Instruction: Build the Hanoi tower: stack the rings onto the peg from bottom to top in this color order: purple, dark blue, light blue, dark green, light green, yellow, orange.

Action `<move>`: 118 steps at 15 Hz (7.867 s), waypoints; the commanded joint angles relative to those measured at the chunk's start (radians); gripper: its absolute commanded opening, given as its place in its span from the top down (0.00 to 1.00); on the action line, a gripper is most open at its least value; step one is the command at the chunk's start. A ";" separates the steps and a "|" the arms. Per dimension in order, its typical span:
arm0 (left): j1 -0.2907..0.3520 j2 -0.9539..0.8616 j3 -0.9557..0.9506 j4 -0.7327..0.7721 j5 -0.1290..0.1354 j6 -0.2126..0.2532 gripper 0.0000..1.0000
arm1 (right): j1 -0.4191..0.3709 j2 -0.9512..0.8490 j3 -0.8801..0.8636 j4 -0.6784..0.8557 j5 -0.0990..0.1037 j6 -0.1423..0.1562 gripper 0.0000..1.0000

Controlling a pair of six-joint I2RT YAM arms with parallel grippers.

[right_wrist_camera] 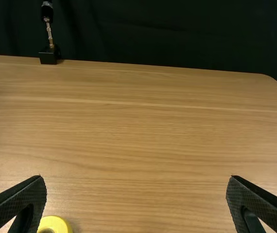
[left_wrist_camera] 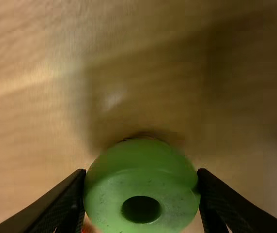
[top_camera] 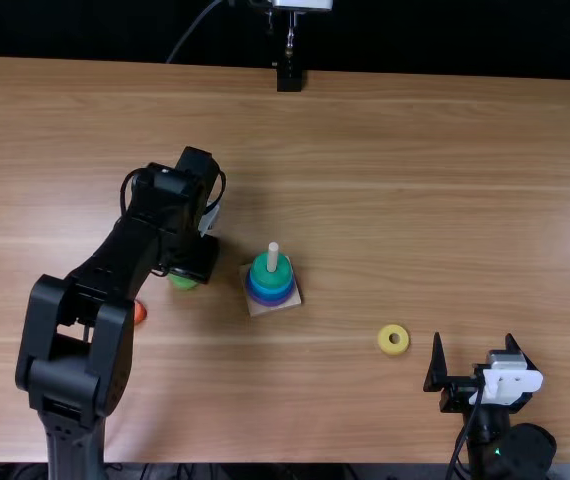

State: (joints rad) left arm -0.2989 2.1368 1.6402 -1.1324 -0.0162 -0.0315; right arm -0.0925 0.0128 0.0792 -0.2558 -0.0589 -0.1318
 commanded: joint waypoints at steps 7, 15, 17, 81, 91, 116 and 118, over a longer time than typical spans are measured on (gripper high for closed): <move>0.043 -0.166 0.325 -0.401 0.000 -0.153 0.94 | -0.007 -0.013 -0.064 -0.075 -0.005 0.001 0.00; -0.066 -0.267 0.403 -0.401 0.013 -0.339 0.94 | -0.007 -0.013 -0.064 -0.075 -0.005 -0.001 0.00; -0.094 -0.301 0.379 -0.263 0.013 -0.370 0.94 | -0.007 -0.013 -0.064 -0.075 -0.005 0.001 0.00; 0.225 -1.824 -1.389 0.948 0.024 -0.084 0.00 | -0.007 -0.013 -0.064 -0.075 -0.005 0.001 0.00; 0.225 -2.105 -1.640 0.985 0.018 -0.086 0.00 | -0.007 -0.013 -0.064 -0.075 -0.005 0.001 0.00; 0.234 -2.137 -1.640 0.611 0.031 -0.092 0.00 | -0.003 -0.013 -0.062 -0.077 -0.005 -0.001 0.00; 0.234 -2.137 -1.640 0.611 0.031 -0.092 0.00 | -0.003 -0.013 -0.064 -0.082 -0.005 0.005 0.00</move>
State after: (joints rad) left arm -0.0765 0.0120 0.1184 -0.4442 0.0074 -0.1314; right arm -0.0925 0.0128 0.0792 -0.2573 -0.0586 -0.1318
